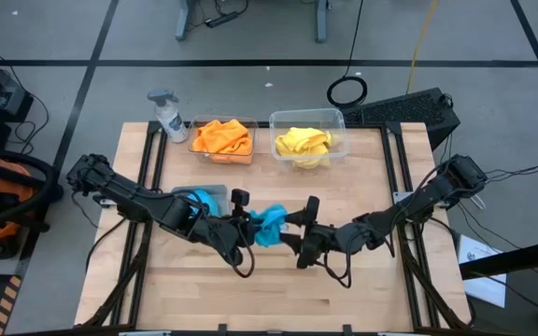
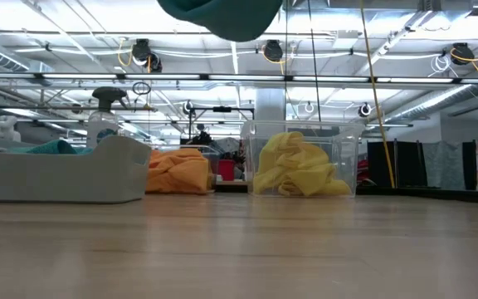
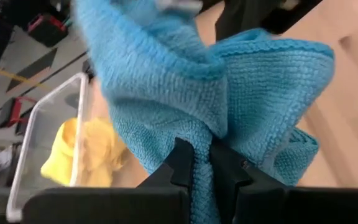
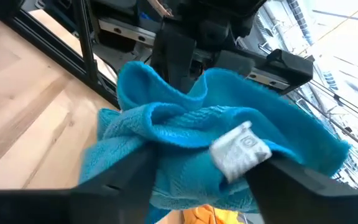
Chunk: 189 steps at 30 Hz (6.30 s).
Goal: Sort microfiber towel by color & place in baskets
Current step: Put the left blue towel into the gray bin
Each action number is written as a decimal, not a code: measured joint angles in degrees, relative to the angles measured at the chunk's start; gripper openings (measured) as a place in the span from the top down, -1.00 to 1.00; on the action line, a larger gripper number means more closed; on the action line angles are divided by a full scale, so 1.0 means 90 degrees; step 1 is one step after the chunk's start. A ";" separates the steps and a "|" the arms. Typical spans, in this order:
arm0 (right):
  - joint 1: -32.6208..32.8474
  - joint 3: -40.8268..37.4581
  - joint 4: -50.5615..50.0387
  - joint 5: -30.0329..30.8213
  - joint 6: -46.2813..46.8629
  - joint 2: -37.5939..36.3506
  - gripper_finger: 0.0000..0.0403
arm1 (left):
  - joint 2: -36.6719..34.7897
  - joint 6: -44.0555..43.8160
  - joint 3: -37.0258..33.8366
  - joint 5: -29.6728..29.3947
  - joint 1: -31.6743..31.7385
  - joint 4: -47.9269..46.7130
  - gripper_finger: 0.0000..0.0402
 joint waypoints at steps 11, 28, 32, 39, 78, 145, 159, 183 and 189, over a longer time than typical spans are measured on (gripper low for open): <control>-0.0223 0.0000 -0.0047 -0.0675 0.0440 -0.0002 0.08 | 0.0000 0.0260 -0.0002 0.0366 0.0155 0.0405 0.65; -0.0268 0.0000 -0.0090 0.0137 0.0640 -0.0004 0.93 | -0.0007 -0.0076 -0.0002 -0.0684 -0.0552 0.0476 -0.38; -0.0270 0.0000 -0.0087 0.0237 0.0655 -0.0002 0.97 | -0.0019 -0.0350 -0.0002 -0.1357 -0.1043 -0.0023 -0.44; -0.0265 0.0000 0.0249 0.0219 0.0653 -0.0002 0.97 | 0.0017 -0.2052 -0.0009 -0.2712 -0.1472 -0.0956 -0.45; -0.0376 0.0005 -0.0152 0.0911 0.0959 -0.0001 0.24 | -0.0032 0.0221 -0.0970 -0.0598 -0.0088 0.1119 0.85; -0.0324 0.0005 -0.2301 0.1339 0.2872 0.0000 -0.26 | -0.2209 -0.3750 -0.1536 0.1605 0.0874 -0.4560 -0.37; -0.0320 0.0005 -0.2371 0.1337 0.2899 0.0000 -0.26 | -0.2205 -0.3906 -0.2589 0.1842 0.0524 -0.3351 0.93; -0.0321 0.0005 -0.2337 0.1152 0.2879 0.0000 -0.26 | -0.1990 -0.2868 -0.4608 0.2539 0.2618 -0.1180 0.95; -0.0321 0.0005 -0.2379 0.1156 0.2891 0.0000 -0.26 | -0.1941 -0.3040 -0.4552 0.2657 0.2601 -0.1282 0.90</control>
